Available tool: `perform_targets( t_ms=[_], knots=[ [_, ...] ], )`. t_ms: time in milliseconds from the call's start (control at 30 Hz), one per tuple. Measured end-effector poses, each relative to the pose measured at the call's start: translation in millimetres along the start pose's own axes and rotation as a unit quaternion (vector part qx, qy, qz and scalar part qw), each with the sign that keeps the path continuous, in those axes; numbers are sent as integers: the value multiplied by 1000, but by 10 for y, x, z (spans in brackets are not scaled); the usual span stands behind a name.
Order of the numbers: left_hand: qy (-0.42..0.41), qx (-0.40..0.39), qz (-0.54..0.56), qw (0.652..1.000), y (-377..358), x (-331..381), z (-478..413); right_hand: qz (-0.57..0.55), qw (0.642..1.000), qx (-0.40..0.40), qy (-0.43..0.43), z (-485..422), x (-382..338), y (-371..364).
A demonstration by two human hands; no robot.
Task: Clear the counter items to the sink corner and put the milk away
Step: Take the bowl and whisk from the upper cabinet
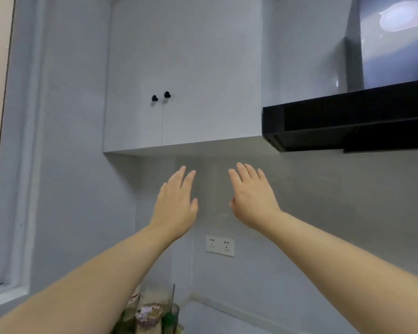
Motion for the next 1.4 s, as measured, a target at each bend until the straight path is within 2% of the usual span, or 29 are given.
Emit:
perform_targets(
  t_ms=[167,400,533,633,767,933,1067,1200,1267,1400],
  knots=[
    [26,16,-6,1000,-94,-689,-570,-59,995,25,71,-826,-268,-300],
    [58,42,-12,997,-73,-1664,-1243,-64,987,75,127,-1906,-689,-542],
    [67,57,32,996,-34,-2074,-1622,-39,984,103,142,-2411,-871,-575],
    [66,52,75,994,-34,-2391,-1924,-17,984,130,119,-2828,-984,-529],
    [70,38,146,986,-187,-2717,-2296,-13,991,119,62,-3325,-1025,-544],
    [25,46,212,976,-325,-2874,-2713,0,989,144,23,-3828,-916,-556],
    [4,18,214,977,-443,-3045,-3042,-9,988,153,13,-4213,-930,-455],
    [-15,-11,186,982,-603,-3236,-3297,-45,976,213,-8,-4563,-948,-258],
    [-39,-6,149,988,-721,-3333,-3367,-44,972,231,-18,-4691,-921,-206],
    [-65,5,148,987,-818,-3367,-3462,-16,971,236,-25,-4868,-886,-193]
  ],
)
Point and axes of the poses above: each hand's wrist, its own z-axis away from the middle knuckle, its own y-axis out of the back of the hand, x = y × z, the point moved 5 cm from there along -z, towards the middle knuckle, and after that the axes turned 7 degrees about -x, right-handed, at the moved point
